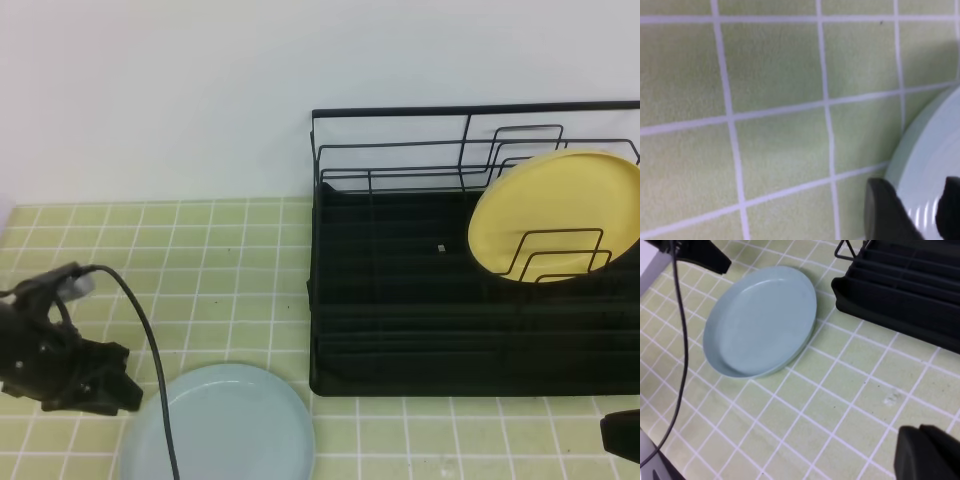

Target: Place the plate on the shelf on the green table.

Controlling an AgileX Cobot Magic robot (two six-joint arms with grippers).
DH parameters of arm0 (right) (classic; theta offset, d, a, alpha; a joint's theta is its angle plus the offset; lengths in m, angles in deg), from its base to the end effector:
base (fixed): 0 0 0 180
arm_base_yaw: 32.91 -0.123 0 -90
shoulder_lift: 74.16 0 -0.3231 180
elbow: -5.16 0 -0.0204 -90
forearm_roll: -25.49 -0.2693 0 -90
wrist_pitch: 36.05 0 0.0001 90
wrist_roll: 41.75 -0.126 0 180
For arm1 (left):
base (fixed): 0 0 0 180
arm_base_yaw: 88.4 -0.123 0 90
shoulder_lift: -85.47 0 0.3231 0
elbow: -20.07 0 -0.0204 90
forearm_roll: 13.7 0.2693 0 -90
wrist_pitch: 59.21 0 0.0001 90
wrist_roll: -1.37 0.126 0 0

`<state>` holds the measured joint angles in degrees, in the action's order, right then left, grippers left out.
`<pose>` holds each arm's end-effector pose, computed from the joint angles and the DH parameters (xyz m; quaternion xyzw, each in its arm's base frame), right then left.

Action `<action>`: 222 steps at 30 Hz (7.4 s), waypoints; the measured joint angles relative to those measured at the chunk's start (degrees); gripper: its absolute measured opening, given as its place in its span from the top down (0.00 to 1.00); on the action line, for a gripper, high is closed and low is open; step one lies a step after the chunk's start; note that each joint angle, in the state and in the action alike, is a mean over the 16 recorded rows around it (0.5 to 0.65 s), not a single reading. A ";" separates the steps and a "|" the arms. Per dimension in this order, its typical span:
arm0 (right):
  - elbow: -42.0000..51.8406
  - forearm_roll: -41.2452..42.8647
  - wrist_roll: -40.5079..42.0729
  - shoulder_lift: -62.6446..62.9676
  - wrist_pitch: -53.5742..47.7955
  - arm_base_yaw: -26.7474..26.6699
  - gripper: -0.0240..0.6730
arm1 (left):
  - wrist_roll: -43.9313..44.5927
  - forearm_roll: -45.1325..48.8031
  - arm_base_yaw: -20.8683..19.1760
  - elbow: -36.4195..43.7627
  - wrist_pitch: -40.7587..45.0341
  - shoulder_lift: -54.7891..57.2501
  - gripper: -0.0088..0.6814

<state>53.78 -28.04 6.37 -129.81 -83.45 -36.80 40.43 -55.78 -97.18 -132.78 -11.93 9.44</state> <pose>0.1473 0.0848 0.2687 -0.1869 0.8721 0.2846 0.3515 0.3192 -0.0135 0.1668 0.0122 0.9635 -0.2389 0.1202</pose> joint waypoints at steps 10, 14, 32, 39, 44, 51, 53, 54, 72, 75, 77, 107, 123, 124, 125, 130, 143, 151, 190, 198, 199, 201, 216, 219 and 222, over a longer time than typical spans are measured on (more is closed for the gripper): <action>0.00 0.28 0.00 0.00 -0.20 0.00 0.97 | -1.34 4.58 2.54 -4.24 2.79 7.38 0.68; 0.00 0.33 0.00 0.00 -0.17 0.00 0.97 | -2.17 6.25 4.04 -4.44 2.09 8.42 0.76; 0.00 1.64 0.00 0.00 -0.72 0.00 0.97 | -7.48 12.26 5.99 -11.70 8.41 7.10 0.99; 0.00 3.47 -0.02 0.00 -1.58 0.00 0.97 | -11.09 16.35 6.01 -19.91 14.51 2.00 0.99; 0.00 2.88 -0.08 0.00 -1.88 0.00 0.97 | -12.86 17.61 6.01 -24.77 16.84 -3.06 0.99; 0.00 -5.61 2.43 0.00 -1.34 0.00 0.95 | -12.89 14.15 7.00 -28.08 17.68 -10.51 0.99; 0.00 -9.93 4.06 0.00 -1.07 0.00 0.92 | -12.65 12.69 8.15 -28.35 17.57 -12.15 0.99; 0.00 -12.25 5.00 0.00 -0.93 0.00 0.90 | -12.56 11.98 8.91 -28.40 17.47 -12.94 0.99; 0.00 -31.47 15.45 -0.01 -0.71 0.00 0.58 | -15.35 8.34 30.97 -28.37 11.76 -16.86 0.99; 0.00 -31.11 15.45 -0.12 -0.65 0.00 0.58 | -15.62 7.73 32.62 -28.37 11.09 -16.79 0.99; 0.00 -30.86 15.45 -0.32 -0.53 0.00 0.59 | -15.67 7.19 33.31 -28.37 10.90 -16.83 0.99; -0.83 -21.76 34.18 -7.96 12.72 0.00 0.97 | -8.37 -19.24 33.68 -28.37 20.99 -16.97 0.38; -17.35 -2.61 53.38 -9.11 23.21 0.00 0.97 | -10.78 -4.28 29.83 -28.37 21.60 -17.07 0.96; -18.61 -0.60 53.90 -9.53 23.55 0.00 0.97 | -11.33 -2.85 29.68 -28.37 21.62 -17.07 0.98; -19.80 1.41 54.29 -10.02 23.96 0.00 0.97 | -11.88 -1.53 29.56 -28.36 21.62 -17.07 0.99; -24.34 10.18 54.66 -13.48 26.40 0.00 0.97 | -14.43 3.93 29.28 -28.36 21.51 -16.97 0.99; -27.51 13.71 54.50 -23.76 35.71 0.00 0.97 | -16.45 9.62 29.24 -28.35 18.26 -17.16 0.99; -27.46 13.05 54.67 -27.76 37.29 0.00 0.97 | -16.97 10.80 29.24 -28.35 16.14 -17.16 0.99; -27.39 11.09 39.18 -21.49 30.98 0.05 0.65 | -14.75 9.50 29.21 -28.35 18.63 -17.44 0.99; -24.93 11.47 28.82 -7.71 28.61 0.11 0.91 | -12.52 7.83 29.36 -28.15 17.05 -17.46 0.99; -24.18 11.53 27.35 -5.73 28.20 0.11 0.93 | -12.31 7.70 29.42 -27.99 16.67 -17.57 0.99; -22.36 11.60 24.30 -1.66 27.30 0.11 0.96 | -11.98 7.65 29.53 -27.40 15.66 -17.99 0.99; -0.42 13.41 4.11 29.05 18.89 0.11 0.97 | -9.50 9.53 30.14 -6.69 -9.86 -33.59 0.99; 3.34 14.46 2.42 33.69 18.30 0.11 0.97 | -8.96 8.93 30.15 0.70 -16.86 -39.37 0.99; 6.29 15.92 1.66 37.28 17.80 0.11 0.97 | -8.53 7.67 30.15 7.92 -22.65 -44.87 0.99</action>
<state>60.07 -12.12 8.03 -92.53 -65.65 -36.70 31.90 -48.11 -67.03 -124.85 -34.58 -35.44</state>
